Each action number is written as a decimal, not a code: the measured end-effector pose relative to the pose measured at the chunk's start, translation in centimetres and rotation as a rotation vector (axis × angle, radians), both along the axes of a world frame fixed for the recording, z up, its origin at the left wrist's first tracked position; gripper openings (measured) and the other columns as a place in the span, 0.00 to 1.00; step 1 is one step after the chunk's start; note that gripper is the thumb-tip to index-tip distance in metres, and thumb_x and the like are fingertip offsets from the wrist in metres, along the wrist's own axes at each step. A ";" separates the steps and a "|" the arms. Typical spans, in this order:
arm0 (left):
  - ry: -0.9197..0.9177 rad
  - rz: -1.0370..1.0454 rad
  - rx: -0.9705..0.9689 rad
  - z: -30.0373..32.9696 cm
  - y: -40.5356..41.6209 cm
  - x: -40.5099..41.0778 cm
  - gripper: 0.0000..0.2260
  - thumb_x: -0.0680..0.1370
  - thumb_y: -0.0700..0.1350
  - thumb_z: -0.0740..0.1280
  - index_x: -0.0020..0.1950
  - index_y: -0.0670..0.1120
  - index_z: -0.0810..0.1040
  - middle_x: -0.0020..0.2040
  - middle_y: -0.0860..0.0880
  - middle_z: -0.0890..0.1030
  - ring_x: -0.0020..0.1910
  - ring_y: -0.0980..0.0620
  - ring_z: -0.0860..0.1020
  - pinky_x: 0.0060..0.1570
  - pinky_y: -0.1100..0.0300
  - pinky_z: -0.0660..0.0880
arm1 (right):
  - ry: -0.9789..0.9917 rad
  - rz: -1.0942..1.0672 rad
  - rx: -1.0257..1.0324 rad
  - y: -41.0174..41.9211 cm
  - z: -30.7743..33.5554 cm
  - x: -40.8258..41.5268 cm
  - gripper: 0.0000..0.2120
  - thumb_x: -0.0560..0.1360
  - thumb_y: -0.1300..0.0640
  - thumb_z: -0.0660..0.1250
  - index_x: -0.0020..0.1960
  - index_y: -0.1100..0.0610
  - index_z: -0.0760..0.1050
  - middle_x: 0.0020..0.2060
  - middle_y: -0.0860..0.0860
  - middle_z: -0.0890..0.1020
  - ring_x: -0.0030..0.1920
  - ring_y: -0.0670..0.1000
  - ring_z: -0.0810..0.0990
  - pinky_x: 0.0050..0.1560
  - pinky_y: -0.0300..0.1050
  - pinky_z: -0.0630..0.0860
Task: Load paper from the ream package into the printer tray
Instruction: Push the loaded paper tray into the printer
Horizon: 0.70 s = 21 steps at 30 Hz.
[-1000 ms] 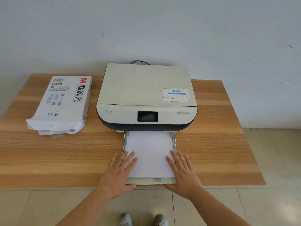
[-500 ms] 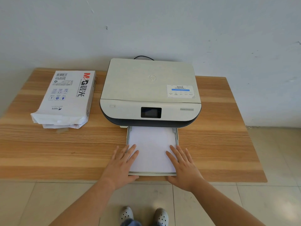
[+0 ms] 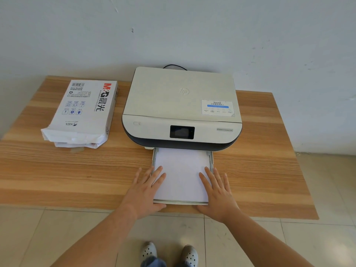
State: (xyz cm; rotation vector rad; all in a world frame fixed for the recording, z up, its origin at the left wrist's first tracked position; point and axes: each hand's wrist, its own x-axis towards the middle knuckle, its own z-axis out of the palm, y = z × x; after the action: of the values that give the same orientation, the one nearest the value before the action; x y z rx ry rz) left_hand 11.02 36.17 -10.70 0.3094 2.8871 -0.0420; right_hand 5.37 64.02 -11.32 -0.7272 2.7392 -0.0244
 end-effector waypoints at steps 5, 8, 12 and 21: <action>0.021 0.005 0.002 0.2 0.1 -0.7 0.43 0.69 0.72 0.54 0.77 0.51 0.50 0.79 0.49 0.47 0.77 0.46 0.48 0.71 0.39 0.41 | -0.010 -0.026 -0.002 0.0 0.0 -0.6 0.50 0.67 0.24 0.54 0.78 0.46 0.38 0.78 0.51 0.41 0.76 0.56 0.32 0.72 0.63 0.34; 0.016 0.013 0.003 0.4 0.2 -1.2 0.43 0.69 0.72 0.56 0.77 0.52 0.48 0.79 0.49 0.45 0.77 0.46 0.46 0.71 0.40 0.40 | -0.005 -0.026 0.021 0.0 0.4 -1.1 0.50 0.67 0.24 0.53 0.77 0.46 0.35 0.78 0.51 0.37 0.75 0.57 0.30 0.72 0.63 0.33; 0.029 0.011 0.018 0.6 0.2 -1.7 0.45 0.69 0.71 0.59 0.77 0.52 0.46 0.79 0.50 0.44 0.77 0.47 0.44 0.71 0.41 0.37 | 0.012 -0.019 0.022 -0.2 0.6 -1.7 0.50 0.66 0.25 0.53 0.76 0.46 0.34 0.78 0.51 0.37 0.76 0.57 0.31 0.72 0.64 0.35; 0.038 0.067 0.043 1.5 0.0 -3.1 0.46 0.69 0.72 0.60 0.77 0.54 0.41 0.78 0.51 0.38 0.77 0.48 0.39 0.71 0.42 0.36 | 0.025 -0.020 0.034 -1.0 1.4 -2.8 0.49 0.69 0.27 0.55 0.75 0.46 0.30 0.77 0.51 0.33 0.74 0.56 0.27 0.72 0.63 0.33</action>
State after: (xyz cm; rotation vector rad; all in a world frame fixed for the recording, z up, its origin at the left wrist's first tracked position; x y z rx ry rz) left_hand 7.97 36.13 -9.24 0.2214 2.9374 0.0269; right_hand 2.57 63.06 -9.92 -0.6948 2.7637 0.0274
